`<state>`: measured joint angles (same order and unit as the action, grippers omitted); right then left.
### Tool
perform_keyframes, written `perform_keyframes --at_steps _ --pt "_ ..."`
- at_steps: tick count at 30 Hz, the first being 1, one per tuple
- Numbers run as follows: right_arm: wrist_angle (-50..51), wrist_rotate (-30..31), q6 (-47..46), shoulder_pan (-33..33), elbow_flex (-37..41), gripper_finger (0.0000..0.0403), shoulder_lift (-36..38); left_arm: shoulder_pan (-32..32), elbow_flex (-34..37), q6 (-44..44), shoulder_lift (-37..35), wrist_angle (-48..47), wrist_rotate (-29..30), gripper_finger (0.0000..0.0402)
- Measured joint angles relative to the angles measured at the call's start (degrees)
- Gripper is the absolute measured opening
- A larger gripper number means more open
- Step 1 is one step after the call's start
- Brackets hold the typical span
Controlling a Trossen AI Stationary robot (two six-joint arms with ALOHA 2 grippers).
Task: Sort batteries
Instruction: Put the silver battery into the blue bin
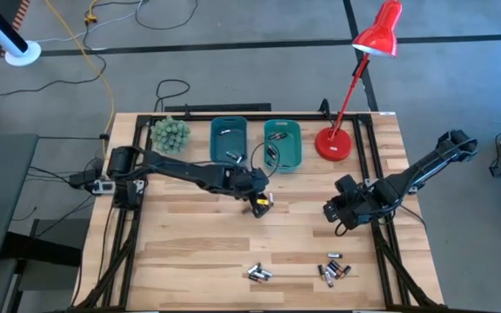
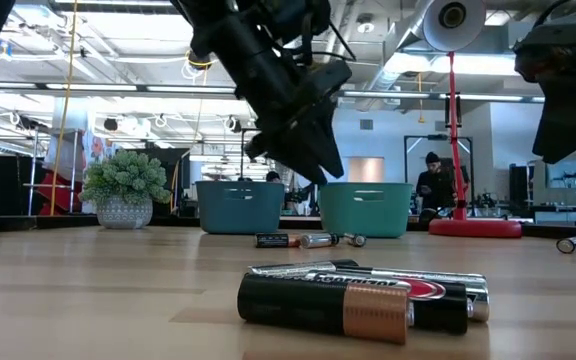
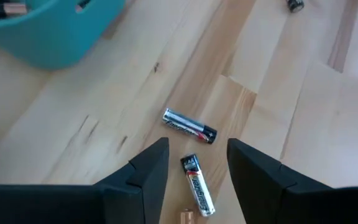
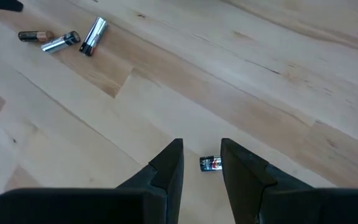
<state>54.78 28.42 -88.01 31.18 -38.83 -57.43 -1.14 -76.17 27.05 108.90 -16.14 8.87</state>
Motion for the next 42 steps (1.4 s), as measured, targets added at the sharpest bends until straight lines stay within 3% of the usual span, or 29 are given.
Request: perform_keyframes --at_steps 9,30,42 --pt "0.2 0.0 1.4 0.0 0.0 0.0124 0.0 -1.6 -0.1 -8.8 1.6 -0.3 1.2 0.0152" --pt "-0.1 0.0 1.5 0.0 0.0 0.0124 0.0 -1.8 -0.8 -6.5 9.5 0.7 2.3 0.0151" --pt "0.0 0.0 1.5 0.0 0.0 0.0124 0.0 -1.9 -1.0 -8.6 9.7 0.5 2.1 0.0151"
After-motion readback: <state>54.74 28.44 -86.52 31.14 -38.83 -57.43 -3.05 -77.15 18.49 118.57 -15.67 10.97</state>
